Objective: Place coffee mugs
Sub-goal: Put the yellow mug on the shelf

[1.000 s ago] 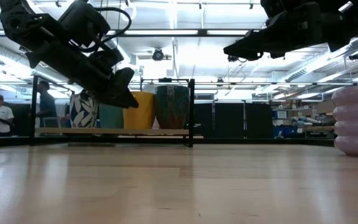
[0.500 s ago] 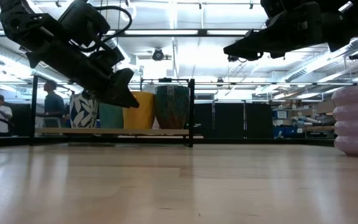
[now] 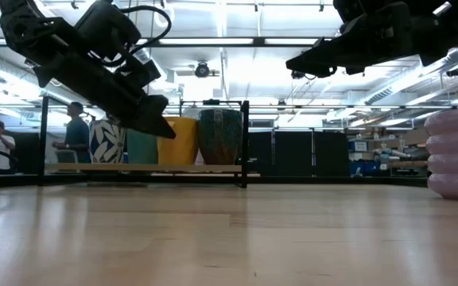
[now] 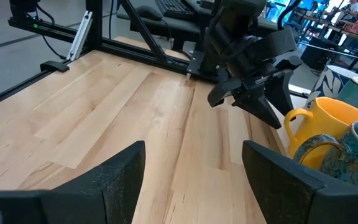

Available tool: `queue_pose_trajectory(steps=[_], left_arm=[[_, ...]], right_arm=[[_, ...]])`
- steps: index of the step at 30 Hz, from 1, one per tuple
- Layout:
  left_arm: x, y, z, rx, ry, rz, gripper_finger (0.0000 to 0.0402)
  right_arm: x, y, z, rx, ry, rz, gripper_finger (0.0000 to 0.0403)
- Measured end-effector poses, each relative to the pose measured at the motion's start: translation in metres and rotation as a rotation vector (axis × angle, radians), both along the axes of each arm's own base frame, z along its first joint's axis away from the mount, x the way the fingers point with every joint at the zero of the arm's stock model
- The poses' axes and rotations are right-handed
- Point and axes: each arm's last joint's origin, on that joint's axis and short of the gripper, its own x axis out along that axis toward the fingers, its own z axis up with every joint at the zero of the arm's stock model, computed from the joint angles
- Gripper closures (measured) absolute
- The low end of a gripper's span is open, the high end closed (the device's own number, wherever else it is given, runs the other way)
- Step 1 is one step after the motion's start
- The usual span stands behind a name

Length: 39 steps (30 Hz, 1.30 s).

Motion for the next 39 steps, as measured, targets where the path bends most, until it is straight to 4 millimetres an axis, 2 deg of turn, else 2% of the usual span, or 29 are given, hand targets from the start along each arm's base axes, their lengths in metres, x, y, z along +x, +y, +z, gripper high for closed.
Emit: queue_pose_trajectory(steps=[7,11,15,27,39], left_arm=[[-0.007,-0.001,-0.005,-0.053,0.043,0.034,0.0228],[-0.004,-0.002,-0.004,-0.155,0.023,-0.046,0.0228],[-0.002,-0.003,-0.003,-0.176,0.019,-0.085,0.0228],[0.003,-0.003,0.006,-0.068,0.001,-0.151,0.0252],[0.003,-0.002,0.006,-0.005,0.057,-0.168,0.0258]], right_arm=[[0.0,0.0,0.0,0.001,0.004,0.0,0.0129],[0.0,0.0,-0.001,0.008,0.008,-0.002,0.0129],[0.0,0.0,0.0,0.008,0.006,-0.002,0.0129],[0.0,0.0,0.0,0.007,0.005,-0.001,0.0129],[0.0,0.0,0.0,0.005,0.003,-0.001,0.0129]])
